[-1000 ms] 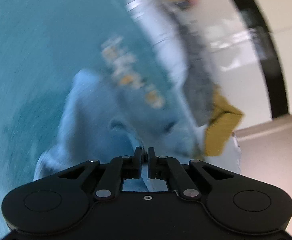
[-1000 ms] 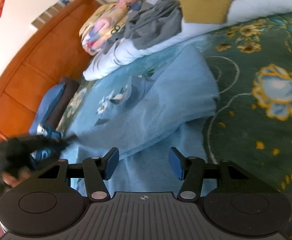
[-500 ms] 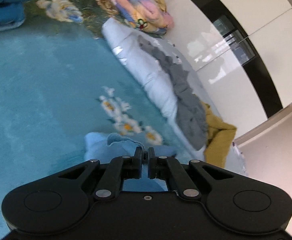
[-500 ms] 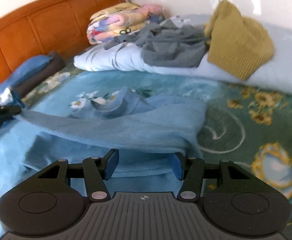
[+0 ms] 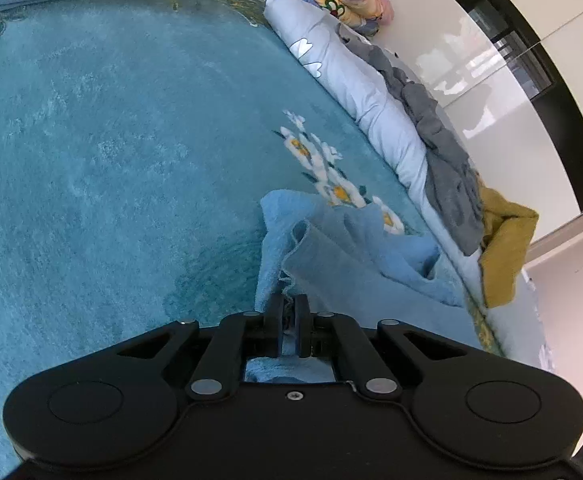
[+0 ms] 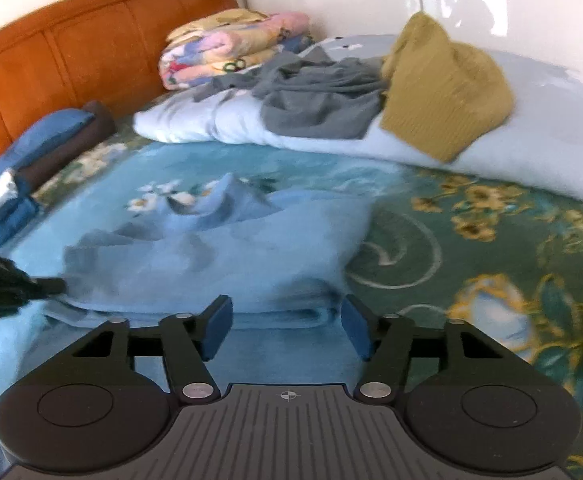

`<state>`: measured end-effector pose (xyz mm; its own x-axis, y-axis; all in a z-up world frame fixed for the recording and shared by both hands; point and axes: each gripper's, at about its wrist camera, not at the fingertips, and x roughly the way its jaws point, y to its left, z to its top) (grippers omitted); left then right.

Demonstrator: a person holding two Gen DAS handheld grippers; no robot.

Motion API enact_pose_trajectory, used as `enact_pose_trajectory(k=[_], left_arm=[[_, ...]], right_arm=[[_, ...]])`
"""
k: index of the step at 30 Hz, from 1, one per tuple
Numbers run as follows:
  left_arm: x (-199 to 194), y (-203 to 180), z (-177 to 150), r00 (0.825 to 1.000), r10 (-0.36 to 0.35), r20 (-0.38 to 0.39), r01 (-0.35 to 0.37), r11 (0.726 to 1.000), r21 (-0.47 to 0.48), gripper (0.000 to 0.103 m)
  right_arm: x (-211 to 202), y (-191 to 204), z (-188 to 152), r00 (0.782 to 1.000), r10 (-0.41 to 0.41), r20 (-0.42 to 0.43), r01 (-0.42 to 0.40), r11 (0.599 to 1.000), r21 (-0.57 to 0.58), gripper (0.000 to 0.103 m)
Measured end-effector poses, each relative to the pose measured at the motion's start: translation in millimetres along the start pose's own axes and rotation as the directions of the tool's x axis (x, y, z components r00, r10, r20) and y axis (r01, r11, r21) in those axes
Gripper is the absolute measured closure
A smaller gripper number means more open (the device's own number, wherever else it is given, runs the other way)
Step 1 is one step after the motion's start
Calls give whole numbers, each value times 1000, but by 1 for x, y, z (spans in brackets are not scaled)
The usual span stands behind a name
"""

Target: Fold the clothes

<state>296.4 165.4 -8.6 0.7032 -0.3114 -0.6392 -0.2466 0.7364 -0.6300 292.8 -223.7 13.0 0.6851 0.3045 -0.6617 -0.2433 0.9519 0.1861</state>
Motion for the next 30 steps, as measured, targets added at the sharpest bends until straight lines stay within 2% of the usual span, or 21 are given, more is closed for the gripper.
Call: enact_pose_trajectory(k=[4,6,9,14,16,19,20,22,30], left_arm=[[-1,-2,-1,999,-42,-2,42,999,-28,101],[1,-3,-2,998,-55,-4,55,998,-42,101],[3,-4,-2,998,-55,-6,54,997,-55,101],[4,-2,-3,999,-41,-6,40,997,-66,101],[4,0,-4,1000,-29,-4,29,997,-74,101],[3,3,-4,1000,-16,5,16,997,-81,101],[2,4,-4,1000,-12,6,12,996,-84,101],[2,5,-4,1000,-10,8,10,996,-85,101],[3,8,-4,1000,6,0,-5,996,-90,100]], right_arm=[[8,1,-2,998,-57,-28,55,997,-54,56],[13,5,-4,997,-50,-55,45,995,-88,68],[15,20,-6,995,-98,-28,90,975,-204,68],[26,38,-8,987,-160,13,153,914,-376,68],[34,42,-8,980,-198,14,185,885,-426,72],[38,42,-8,974,-226,24,213,871,-442,90],[36,39,-7,974,-227,19,214,881,-422,95],[34,33,-5,973,-230,8,215,899,-380,96],[39,28,-6,971,-237,-26,212,911,-355,96]])
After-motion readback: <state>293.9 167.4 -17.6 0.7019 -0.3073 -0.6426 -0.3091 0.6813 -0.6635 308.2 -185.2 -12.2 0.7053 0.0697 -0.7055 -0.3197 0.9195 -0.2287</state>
